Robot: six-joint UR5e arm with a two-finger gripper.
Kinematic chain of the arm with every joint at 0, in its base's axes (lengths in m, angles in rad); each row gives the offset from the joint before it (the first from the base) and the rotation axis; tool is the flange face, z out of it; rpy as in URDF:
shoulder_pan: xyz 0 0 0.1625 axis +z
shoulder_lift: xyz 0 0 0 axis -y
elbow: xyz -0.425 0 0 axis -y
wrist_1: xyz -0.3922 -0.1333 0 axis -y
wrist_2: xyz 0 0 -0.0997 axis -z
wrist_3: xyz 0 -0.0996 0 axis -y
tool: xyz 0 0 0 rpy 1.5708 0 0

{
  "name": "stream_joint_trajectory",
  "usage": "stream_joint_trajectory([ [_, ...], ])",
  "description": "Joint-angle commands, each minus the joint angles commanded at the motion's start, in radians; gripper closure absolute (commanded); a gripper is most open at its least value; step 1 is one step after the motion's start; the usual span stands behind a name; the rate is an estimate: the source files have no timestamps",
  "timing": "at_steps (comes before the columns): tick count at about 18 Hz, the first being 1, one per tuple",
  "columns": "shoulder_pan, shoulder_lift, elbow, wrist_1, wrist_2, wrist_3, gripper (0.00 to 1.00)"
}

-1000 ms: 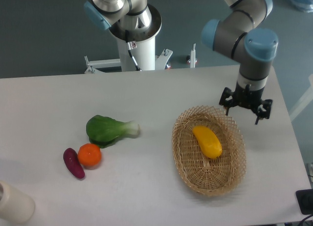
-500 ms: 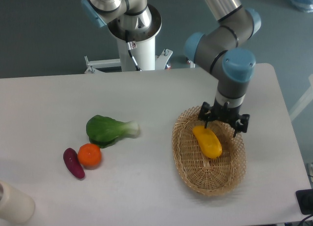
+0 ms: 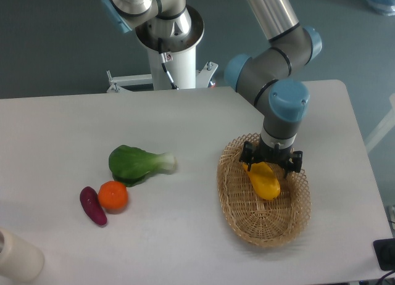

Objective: Pick up the mango from the basket
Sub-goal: 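Lower the gripper onto the yellow mango and close on it, then lift the held mango up out of the basket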

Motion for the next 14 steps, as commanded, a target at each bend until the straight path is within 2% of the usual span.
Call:
stream_joint_trajectory([
  [8,-0.022,-0.029,0.005,0.002,0.0,-0.058,0.0],
  [9,-0.022,-0.031,0.006,0.002,0.002,-0.057,0.07],
  [12,-0.023,-0.035,0.006,0.002,0.015,-0.063,0.42],
  [13,-0.023,-0.034,0.008,0.002,0.015,-0.064,0.5],
  [14,-0.023,-0.031,0.009,0.002,0.015,-0.065,0.53],
])
